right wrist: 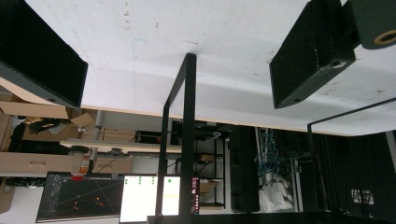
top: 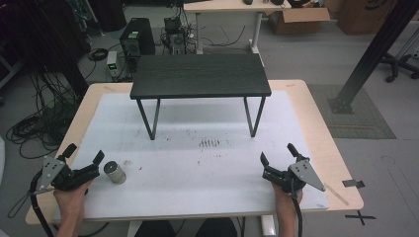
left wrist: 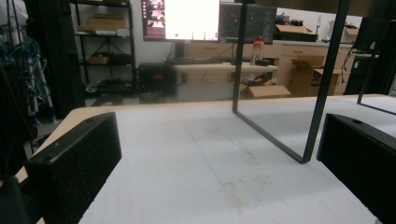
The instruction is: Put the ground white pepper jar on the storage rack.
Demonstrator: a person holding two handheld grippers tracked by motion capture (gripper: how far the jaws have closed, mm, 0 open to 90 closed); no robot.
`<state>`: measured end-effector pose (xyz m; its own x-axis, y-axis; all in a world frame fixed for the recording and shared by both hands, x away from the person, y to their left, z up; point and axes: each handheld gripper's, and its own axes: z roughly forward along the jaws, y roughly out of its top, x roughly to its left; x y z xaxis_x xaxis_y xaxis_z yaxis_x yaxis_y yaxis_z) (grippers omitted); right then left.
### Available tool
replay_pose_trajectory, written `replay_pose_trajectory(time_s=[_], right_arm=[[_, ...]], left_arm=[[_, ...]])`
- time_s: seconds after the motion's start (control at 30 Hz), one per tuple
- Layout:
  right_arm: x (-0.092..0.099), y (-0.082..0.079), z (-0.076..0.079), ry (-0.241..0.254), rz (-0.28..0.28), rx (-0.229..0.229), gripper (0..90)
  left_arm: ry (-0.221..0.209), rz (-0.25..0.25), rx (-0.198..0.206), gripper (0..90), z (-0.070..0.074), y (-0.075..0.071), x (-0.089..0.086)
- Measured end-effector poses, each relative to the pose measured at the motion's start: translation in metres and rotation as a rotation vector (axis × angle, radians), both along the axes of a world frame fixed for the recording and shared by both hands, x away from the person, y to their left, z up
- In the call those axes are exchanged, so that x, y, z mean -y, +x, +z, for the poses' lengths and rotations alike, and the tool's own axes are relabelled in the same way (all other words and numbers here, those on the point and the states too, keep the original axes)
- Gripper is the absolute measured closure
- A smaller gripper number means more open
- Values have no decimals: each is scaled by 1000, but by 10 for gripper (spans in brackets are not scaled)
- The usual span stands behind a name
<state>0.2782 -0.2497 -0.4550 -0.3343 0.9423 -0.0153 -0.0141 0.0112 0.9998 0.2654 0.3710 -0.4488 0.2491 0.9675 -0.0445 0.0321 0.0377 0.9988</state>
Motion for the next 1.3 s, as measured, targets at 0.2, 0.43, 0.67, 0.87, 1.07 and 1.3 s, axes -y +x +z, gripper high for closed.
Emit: replay_pose_trajectory(time_s=[0.2, 0.43, 0.67, 0.87, 1.07, 1.3], right_arm=[[0, 0, 0, -1, 0, 0, 40], [0, 0, 0, -1, 0, -1, 40], [0, 0, 0, -1, 0, -1, 40], [0, 0, 0, -1, 0, -1, 40], [0, 0, 0, -1, 0, -1, 40], [0, 0, 0, -1, 1, 0, 39]], left_arm=[[-11, -45, 31, 2, 16, -6, -5], [7, -149, 45, 3, 36, -12, -12], [48, -249, 37, 3, 47, -18, -18], [42, -324, 27, 3, 46, -20, -20], [41, -416, -8, 2, 43, -22, -17], [84, -471, -62, 4, 40, -20, -12]])
